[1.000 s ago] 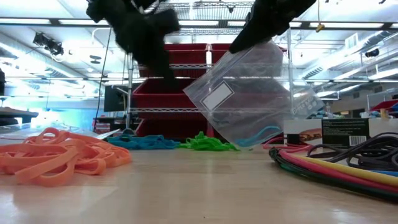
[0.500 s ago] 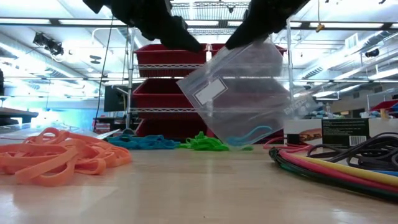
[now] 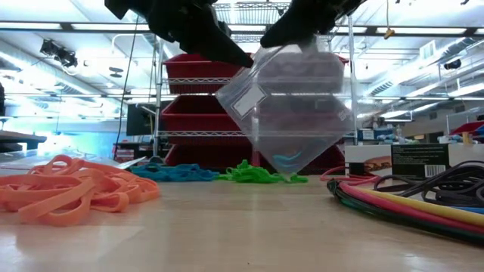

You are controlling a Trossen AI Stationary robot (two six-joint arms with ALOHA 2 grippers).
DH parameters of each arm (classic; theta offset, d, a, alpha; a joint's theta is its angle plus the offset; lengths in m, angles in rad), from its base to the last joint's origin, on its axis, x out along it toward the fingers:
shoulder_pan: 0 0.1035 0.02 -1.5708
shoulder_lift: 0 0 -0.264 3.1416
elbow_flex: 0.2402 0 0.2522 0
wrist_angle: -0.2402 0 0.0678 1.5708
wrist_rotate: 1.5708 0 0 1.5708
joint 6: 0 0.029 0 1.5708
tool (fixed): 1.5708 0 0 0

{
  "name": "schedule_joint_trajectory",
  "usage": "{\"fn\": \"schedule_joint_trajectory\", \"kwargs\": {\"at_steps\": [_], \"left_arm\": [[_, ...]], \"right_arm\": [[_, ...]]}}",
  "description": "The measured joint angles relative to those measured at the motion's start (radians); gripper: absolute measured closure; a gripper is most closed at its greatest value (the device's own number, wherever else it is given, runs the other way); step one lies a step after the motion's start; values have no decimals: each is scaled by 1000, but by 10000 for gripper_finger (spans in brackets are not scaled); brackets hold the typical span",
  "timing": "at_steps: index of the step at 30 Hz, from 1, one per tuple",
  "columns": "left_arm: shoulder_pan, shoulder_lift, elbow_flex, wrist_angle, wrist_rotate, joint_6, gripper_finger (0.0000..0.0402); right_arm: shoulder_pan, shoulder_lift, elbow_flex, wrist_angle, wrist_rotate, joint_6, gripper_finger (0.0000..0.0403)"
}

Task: Sort rubber bands
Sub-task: Open the transparent zip bag

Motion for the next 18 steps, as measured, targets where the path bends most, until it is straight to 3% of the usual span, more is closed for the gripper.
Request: {"fn": "schedule_joint_trajectory", "kwargs": {"at_steps": [11, 18], "left_arm": [[-7, -1, 14, 29, -93, 9, 255], [-7, -2, 19, 4, -91, 23, 255]], "right_arm": [[0, 0, 0, -2, -17, 0, 403], [0, 0, 0, 1, -17, 1, 403]]}}
